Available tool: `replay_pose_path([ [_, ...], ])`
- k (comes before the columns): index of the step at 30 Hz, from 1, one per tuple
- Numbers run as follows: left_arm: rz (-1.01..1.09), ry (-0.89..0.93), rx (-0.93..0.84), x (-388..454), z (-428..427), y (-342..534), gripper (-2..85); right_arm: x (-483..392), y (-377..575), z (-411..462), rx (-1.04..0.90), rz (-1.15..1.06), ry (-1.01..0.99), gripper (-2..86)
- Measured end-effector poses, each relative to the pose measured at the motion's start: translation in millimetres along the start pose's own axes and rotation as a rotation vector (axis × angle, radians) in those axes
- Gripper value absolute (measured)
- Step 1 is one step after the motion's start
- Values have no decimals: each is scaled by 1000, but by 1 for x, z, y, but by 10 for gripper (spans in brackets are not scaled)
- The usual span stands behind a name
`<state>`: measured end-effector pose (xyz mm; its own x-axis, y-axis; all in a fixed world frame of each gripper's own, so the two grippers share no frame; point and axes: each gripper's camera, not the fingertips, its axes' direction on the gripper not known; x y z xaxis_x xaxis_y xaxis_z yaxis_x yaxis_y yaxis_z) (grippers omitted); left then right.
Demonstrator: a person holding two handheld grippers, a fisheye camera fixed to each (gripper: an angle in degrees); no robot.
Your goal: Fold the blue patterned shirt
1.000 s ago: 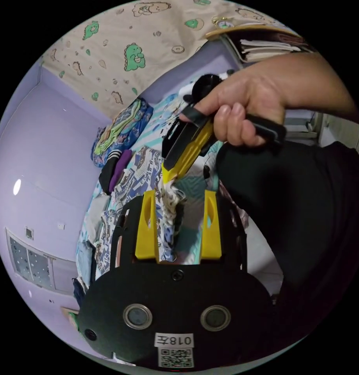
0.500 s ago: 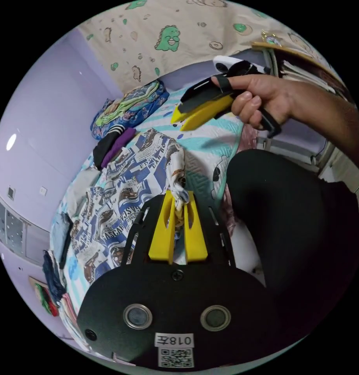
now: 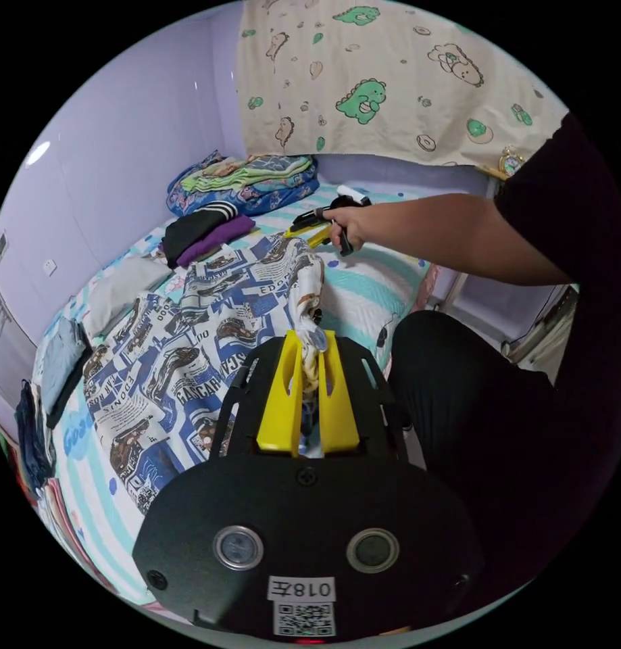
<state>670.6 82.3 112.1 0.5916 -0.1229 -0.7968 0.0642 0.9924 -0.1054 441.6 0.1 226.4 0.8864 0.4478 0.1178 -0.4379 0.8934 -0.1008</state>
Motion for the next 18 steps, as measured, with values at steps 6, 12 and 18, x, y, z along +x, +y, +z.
replay_pose_path([
  [6, -152, 12, 87, -42, -20, 34, 35, -84, 11, 20, 116, -126, 38, 2],
  [12, -531, 13, 317, -109, -72, 117, 39, -273, 33, 120, 54, -479, 74, -3],
  [18, -1119, 178, 489, -184, -88, 238, 40, -431, 104, 304, -148, -816, 215, -2],
])
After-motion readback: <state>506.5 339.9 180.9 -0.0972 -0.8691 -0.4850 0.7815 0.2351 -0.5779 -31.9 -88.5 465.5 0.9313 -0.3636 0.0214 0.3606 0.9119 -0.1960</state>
